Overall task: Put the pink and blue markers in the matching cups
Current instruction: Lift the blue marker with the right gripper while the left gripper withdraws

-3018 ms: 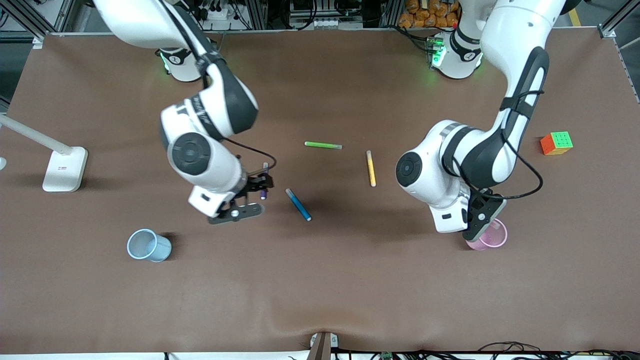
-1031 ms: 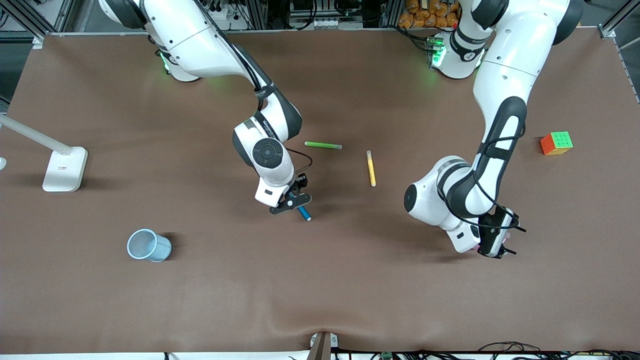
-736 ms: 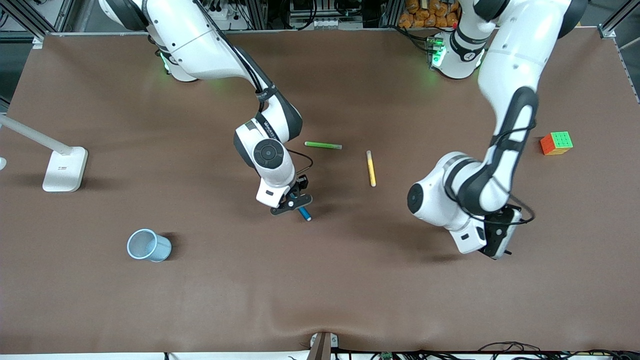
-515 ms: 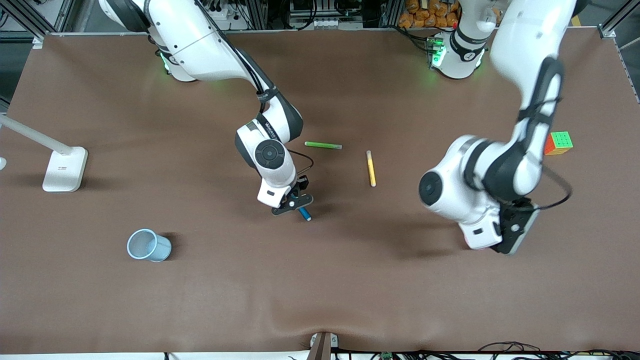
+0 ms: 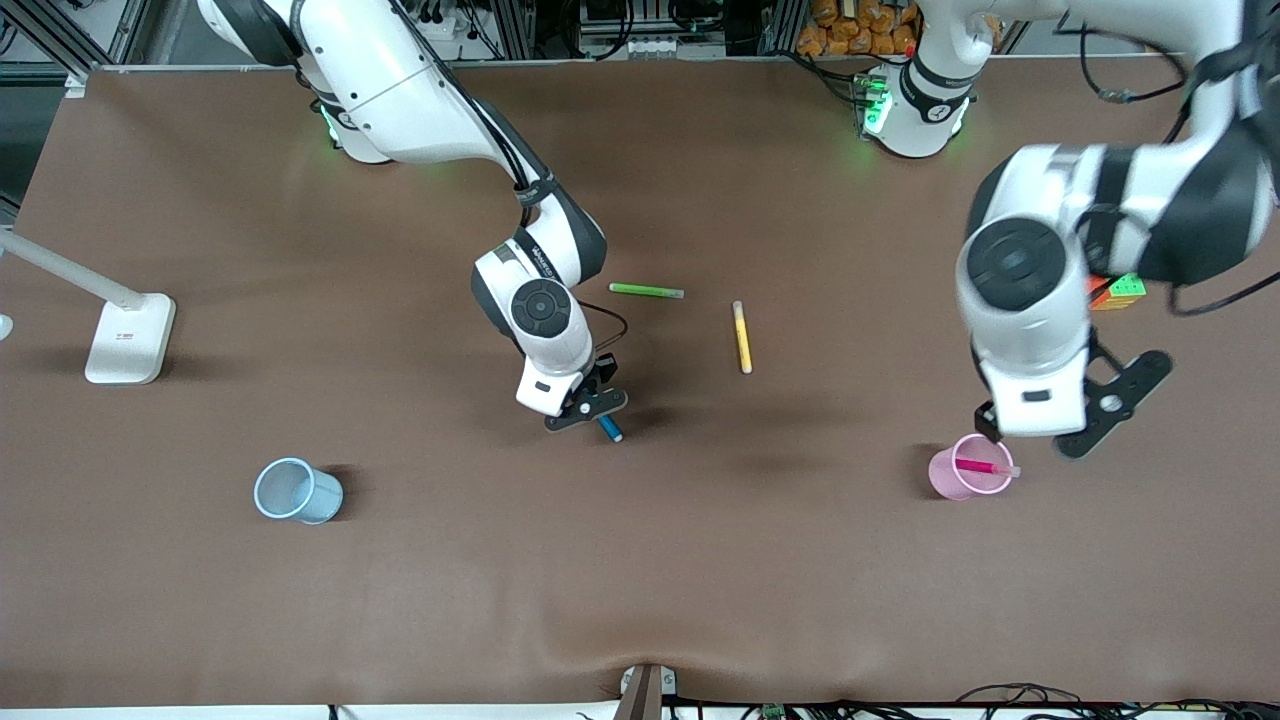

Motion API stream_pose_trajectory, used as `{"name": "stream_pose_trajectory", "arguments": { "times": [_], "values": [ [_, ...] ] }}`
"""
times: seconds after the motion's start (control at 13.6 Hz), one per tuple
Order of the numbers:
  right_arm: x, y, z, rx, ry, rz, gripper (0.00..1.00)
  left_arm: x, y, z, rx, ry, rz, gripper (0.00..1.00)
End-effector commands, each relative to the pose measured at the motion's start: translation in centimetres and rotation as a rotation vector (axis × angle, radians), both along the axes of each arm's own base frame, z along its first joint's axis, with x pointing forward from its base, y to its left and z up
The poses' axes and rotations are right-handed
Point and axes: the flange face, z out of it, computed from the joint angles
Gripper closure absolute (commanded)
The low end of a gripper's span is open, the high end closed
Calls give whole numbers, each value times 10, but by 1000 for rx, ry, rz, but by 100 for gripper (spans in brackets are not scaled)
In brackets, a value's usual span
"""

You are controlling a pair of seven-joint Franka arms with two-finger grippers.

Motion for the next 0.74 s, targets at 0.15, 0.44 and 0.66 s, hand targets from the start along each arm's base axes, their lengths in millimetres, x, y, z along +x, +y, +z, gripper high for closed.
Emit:
{"name": "stream_pose_trajectory", "arguments": {
  "times": [0.15,0.44,0.66],
  "values": [
    [-2,1,-5,-13,-12,8,64,-39,5,49,-122,113,-97,0],
    [-2,1,-11,-16,-15,12,65,-58,4,75,-180,169,-176,0],
    [0,0,-8,-20,-21,19,100,-67,15,95,-242,185,-226,0]
  ]
}}
